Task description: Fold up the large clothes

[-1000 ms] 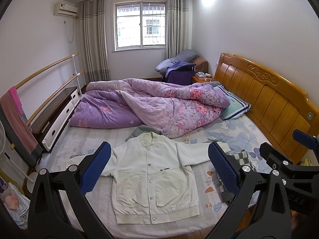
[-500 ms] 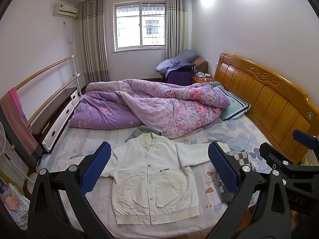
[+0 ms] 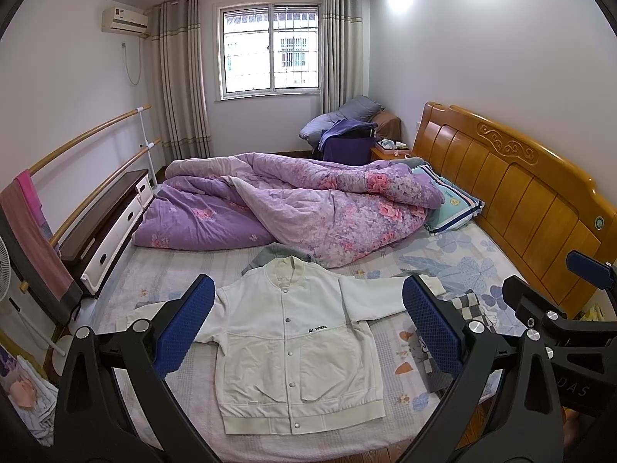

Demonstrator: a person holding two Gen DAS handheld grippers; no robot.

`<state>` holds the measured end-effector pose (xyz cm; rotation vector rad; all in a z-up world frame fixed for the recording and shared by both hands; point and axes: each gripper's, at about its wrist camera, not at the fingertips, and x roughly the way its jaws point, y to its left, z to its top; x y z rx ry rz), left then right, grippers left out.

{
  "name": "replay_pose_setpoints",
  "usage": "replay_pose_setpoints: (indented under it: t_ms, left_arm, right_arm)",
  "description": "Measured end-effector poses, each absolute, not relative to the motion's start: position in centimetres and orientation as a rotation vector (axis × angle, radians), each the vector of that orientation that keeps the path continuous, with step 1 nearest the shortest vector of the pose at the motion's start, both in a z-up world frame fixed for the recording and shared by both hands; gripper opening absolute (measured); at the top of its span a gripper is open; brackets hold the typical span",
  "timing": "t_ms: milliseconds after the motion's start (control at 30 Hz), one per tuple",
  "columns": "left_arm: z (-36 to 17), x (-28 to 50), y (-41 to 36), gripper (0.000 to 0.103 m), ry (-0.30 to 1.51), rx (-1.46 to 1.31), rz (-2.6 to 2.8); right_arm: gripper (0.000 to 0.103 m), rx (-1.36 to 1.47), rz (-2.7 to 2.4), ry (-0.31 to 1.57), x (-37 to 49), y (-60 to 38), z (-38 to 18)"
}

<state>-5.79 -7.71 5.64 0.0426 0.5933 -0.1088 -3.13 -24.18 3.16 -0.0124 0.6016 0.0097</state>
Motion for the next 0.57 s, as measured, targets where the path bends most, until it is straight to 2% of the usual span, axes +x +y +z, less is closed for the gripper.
replay_pose_setpoints:
  t_ms: [567]
  left_arm:
    - [5.21,-5.79,-7.82,0.098,0.606,0.05,-0.12]
  right_arm:
    - [0.095,-0.012,0.005,0.611,-3.42,-24.71,2.7]
